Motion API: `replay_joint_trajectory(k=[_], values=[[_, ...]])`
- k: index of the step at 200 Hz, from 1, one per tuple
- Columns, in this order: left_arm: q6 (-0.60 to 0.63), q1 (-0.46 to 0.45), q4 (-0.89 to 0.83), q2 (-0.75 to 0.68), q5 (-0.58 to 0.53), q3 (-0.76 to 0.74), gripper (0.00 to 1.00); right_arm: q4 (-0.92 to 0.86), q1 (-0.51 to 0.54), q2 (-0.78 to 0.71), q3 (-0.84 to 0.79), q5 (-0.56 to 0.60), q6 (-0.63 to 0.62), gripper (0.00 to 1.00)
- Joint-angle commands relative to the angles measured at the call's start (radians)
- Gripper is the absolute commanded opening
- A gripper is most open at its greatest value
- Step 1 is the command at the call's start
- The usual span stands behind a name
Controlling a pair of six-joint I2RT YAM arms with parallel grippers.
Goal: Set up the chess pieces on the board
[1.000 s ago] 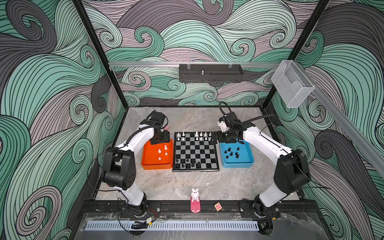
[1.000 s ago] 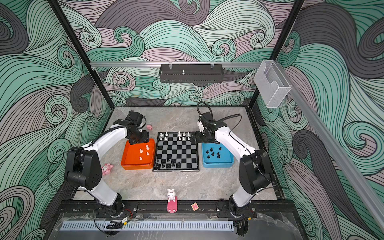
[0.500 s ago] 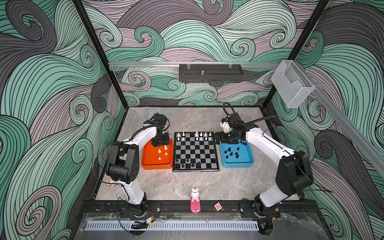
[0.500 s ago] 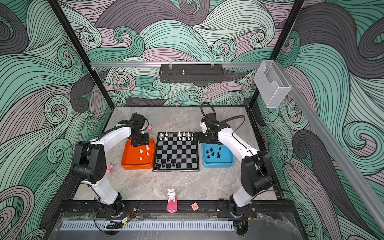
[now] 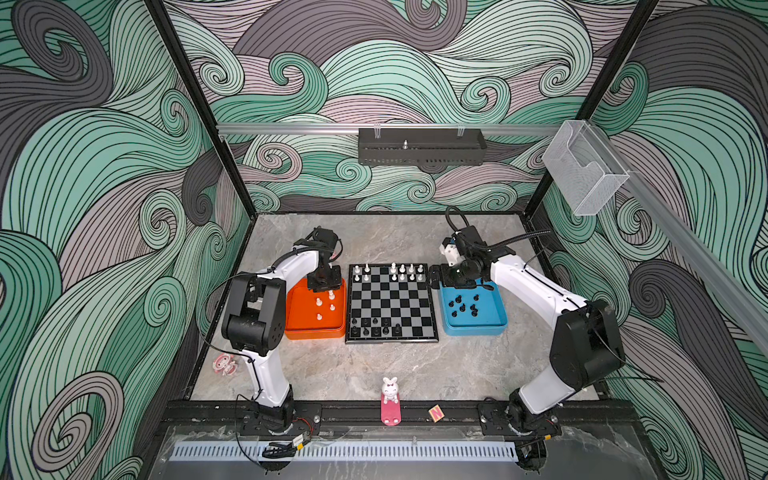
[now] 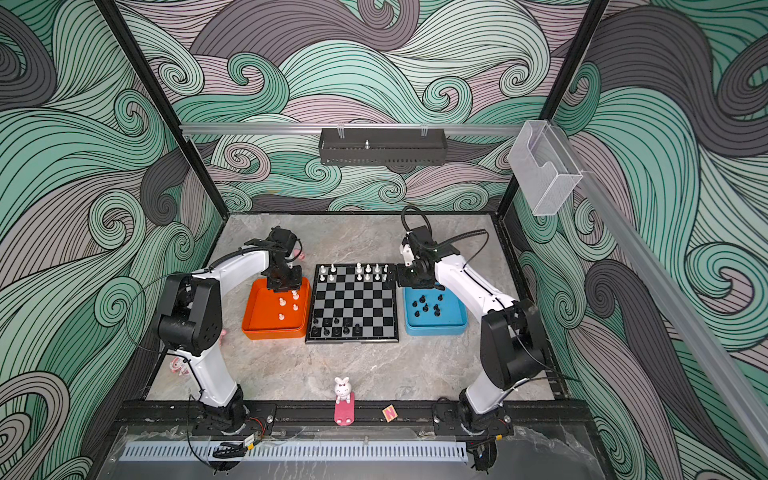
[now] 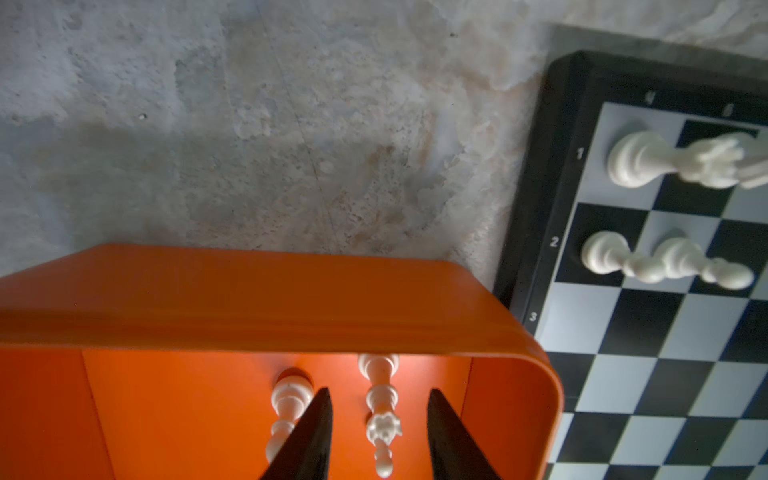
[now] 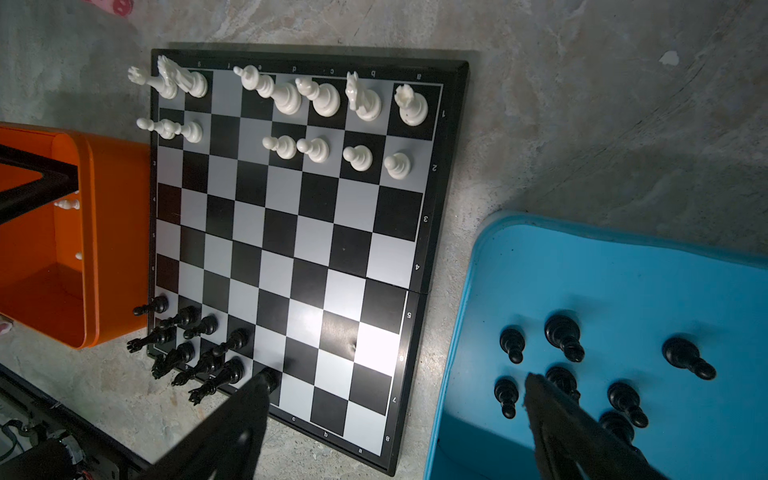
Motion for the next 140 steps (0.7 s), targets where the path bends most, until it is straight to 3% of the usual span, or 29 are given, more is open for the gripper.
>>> replay_joint_trajectory(k=[1,140], values=[[-0.006,-0.011,0.000,0.025,0.009,0.038,0.39,0.007,-0.005,0.018,0.001,-0.003,-0.013,0.96],[0.001,-0.015,-0.025,0.059,-0.010,0.039,0.24,0.010,-0.008,0.036,-0.005,-0.007,-0.015,0.95]])
